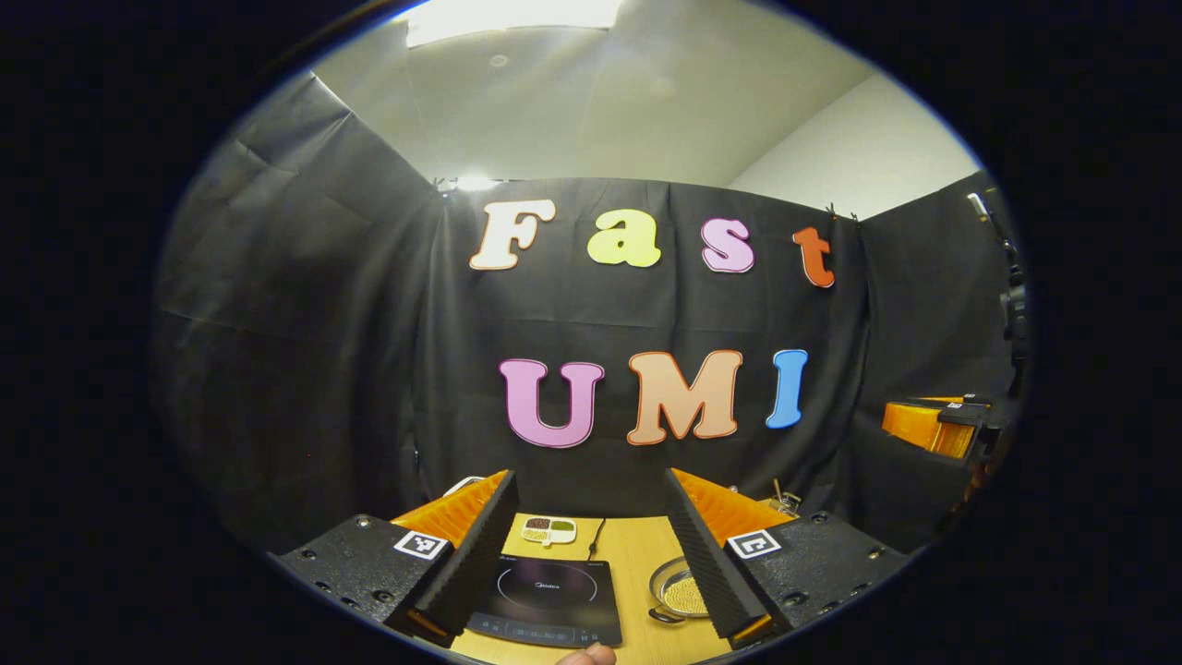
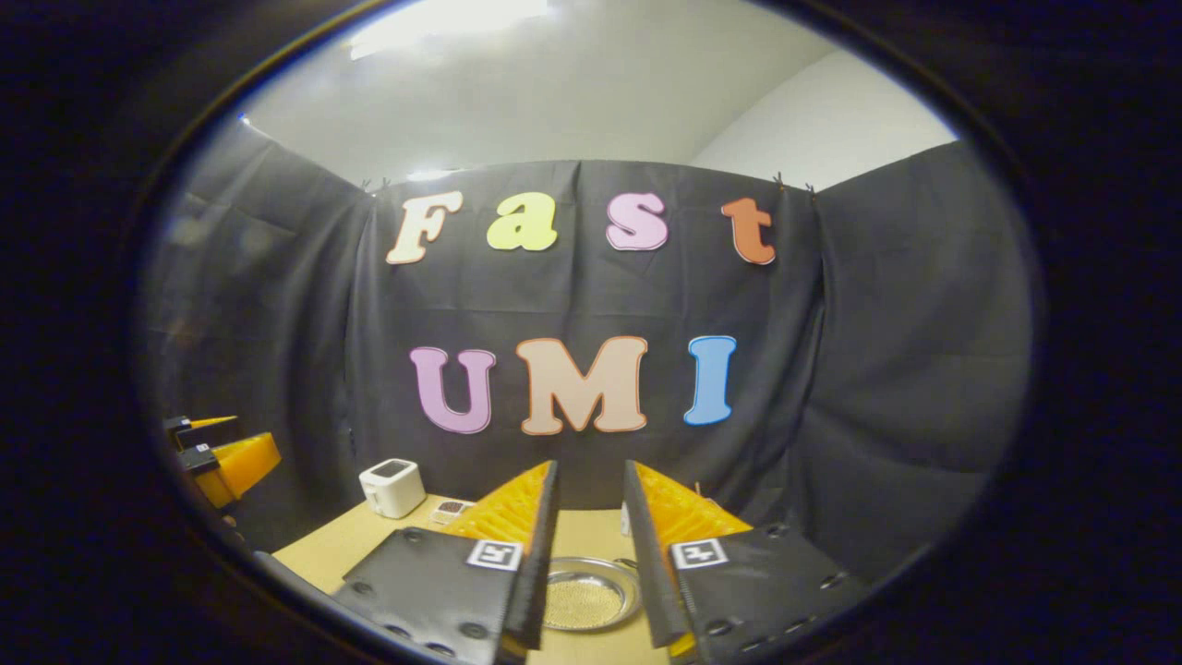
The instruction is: First push the handle of the pot to place it horizontally, then grasp the pot with both hands and set it on the induction cooktop.
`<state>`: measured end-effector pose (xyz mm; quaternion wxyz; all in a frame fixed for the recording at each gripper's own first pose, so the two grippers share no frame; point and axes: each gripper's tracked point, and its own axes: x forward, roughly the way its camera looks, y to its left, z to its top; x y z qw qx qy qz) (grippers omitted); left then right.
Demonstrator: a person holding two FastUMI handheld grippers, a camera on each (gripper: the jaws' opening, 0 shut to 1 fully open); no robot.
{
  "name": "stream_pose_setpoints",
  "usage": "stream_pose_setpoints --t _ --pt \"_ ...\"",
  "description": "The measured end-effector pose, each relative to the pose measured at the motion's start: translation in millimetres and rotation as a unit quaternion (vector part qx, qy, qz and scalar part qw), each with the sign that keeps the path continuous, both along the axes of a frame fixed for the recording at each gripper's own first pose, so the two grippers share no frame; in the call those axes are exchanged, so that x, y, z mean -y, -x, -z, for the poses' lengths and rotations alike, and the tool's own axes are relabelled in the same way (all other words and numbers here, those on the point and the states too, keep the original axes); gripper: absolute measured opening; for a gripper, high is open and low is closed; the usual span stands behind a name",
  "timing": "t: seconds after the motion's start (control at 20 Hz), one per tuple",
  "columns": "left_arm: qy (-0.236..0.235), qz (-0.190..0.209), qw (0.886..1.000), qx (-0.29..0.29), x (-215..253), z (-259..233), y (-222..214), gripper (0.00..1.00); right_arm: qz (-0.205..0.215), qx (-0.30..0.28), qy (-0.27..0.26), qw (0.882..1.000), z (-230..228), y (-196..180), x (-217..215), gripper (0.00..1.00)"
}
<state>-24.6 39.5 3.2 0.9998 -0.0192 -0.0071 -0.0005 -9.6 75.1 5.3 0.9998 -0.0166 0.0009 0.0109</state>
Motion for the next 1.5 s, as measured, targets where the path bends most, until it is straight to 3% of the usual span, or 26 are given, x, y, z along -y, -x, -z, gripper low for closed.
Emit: stream_pose_setpoints --t 0.05,0.15,0.2,0.25,0.3,0.45,0.55,0.7,0.85,0.9,1.1,1.5 --pt "-0.001 0.002 1.000 -0.006 -2 3 0 0.92 -0.002 -0.003 -0.004 1.000 3 -3 -1 0.24" --pt "-0.002 -0.001 1.000 -0.010 -7 6 -1 0.95 -0.002 -0.015 -0.018 1.000 10 -4 -4 0.09" --pt "0.000 -0.004 1.000 -0.011 -9 9 -3 0.95 -0.013 -0.024 -0.029 0.999 20 -9 -7 0.12" --pt "0.002 -0.007 1.000 -0.015 -11 14 -8 0.91 -0.017 -0.040 -0.027 0.999 31 -14 -9 0.10" --pt "0.004 -0.010 1.000 -0.023 -11 22 -11 0.95 -0.019 -0.048 -0.020 0.998 39 -22 -4 0.07" --pt "0.012 -0.018 0.999 -0.043 -11 39 -27 0.92 -0.043 -0.068 0.001 0.997 63 -40 -13 0.01" --pt "0.007 -0.022 0.998 -0.052 -9 48 -41 0.95 -0.056 -0.081 -0.004 0.995 80 -51 -16 0.01" --pt "-0.015 -0.024 0.998 -0.054 -7 56 -65 0.92 -0.070 -0.104 -0.014 0.992 109 -74 -15 0.03" --pt "-0.023 -0.024 0.998 -0.045 0 55 -90 0.95 -0.085 -0.132 -0.031 0.987 140 -98 -15 0.01" --pt "-0.028 -0.025 0.998 -0.040 2 56 -99 0.92 -0.088 -0.139 -0.032 0.986 151 -105 -13 0.01" --pt "-0.040 -0.028 0.998 -0.035 3 60 -122 0.94 -0.106 -0.188 -0.041 0.976 201 -116 -19 0.05" --pt "-0.039 0.033 0.998 -0.043 -15 89 -183 0.92 -0.052 -0.285 -0.048 0.956 284 -114 -32 0.03"
